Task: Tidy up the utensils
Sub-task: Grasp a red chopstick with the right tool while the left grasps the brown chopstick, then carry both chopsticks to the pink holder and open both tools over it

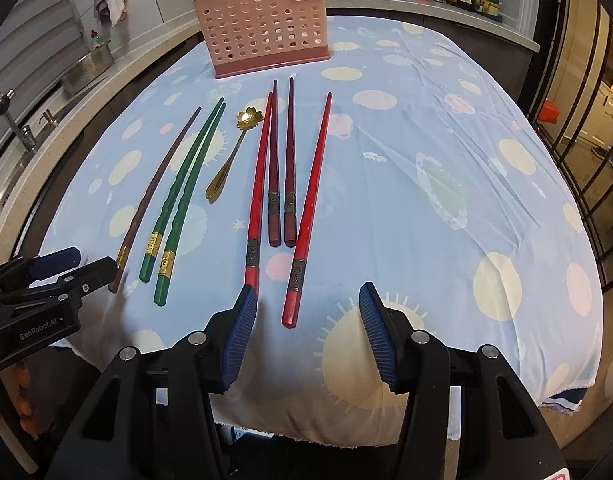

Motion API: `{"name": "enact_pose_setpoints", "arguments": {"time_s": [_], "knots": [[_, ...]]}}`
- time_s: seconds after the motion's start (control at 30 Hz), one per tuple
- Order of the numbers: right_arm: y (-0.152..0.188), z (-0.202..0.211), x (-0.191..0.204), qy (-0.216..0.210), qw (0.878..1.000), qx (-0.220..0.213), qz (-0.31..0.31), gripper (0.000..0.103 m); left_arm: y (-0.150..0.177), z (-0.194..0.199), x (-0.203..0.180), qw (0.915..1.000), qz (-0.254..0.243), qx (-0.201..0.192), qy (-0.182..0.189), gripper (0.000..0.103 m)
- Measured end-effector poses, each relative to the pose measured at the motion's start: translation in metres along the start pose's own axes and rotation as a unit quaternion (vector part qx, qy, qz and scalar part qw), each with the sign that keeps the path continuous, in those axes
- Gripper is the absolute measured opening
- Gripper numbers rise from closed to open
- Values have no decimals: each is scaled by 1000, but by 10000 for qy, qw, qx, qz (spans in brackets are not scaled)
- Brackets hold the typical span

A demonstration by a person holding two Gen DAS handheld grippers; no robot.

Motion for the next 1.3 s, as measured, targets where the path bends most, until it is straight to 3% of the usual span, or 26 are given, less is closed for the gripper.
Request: {"name": "enact_pose_setpoints", "arguments": {"time_s": [0.23,0.5,0.6,0.67,0.7,0.77,1.07,1.3], "knots": [[0,-9,1,57,10000,46,28,49,3,-11,1,9999,33,124,75,55],[0,-14,0,245,9995,-60,165,33,2,-11,-1,10000,-65,58,6,49],[0,-13,-1,240,9995,-80,170,22,2,-10,-2,9999,-122,47,46,35],[0,-12,-3,230,9996,-84,138,11,2,-9,-2,9998,-126,39,137,18],[0,-12,-4,219,9997,-84,120,7,2,-9,-2,9997,-130,41,178,14],[-1,-11,-6,195,9997,-90,82,7,2,-8,-3,9996,-135,32,242,7],[-16,22,-8,18,9986,-517,-54,7,-13,24,11,9989,65,-329,317,7],[-72,71,-5,-240,9912,-1297,-110,7,-60,66,31,9949,179,-955,256,7]]}}
Point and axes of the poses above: each gripper's, at about its wrist camera, not at the fingertips, and z roughly against the way its jaws point, x to its left, y to its underside, the point moved 1 cm from there along -z, roughly the way its jaws point, and after that the axes turned 12 degrees about -z, right-handed, at the moved point
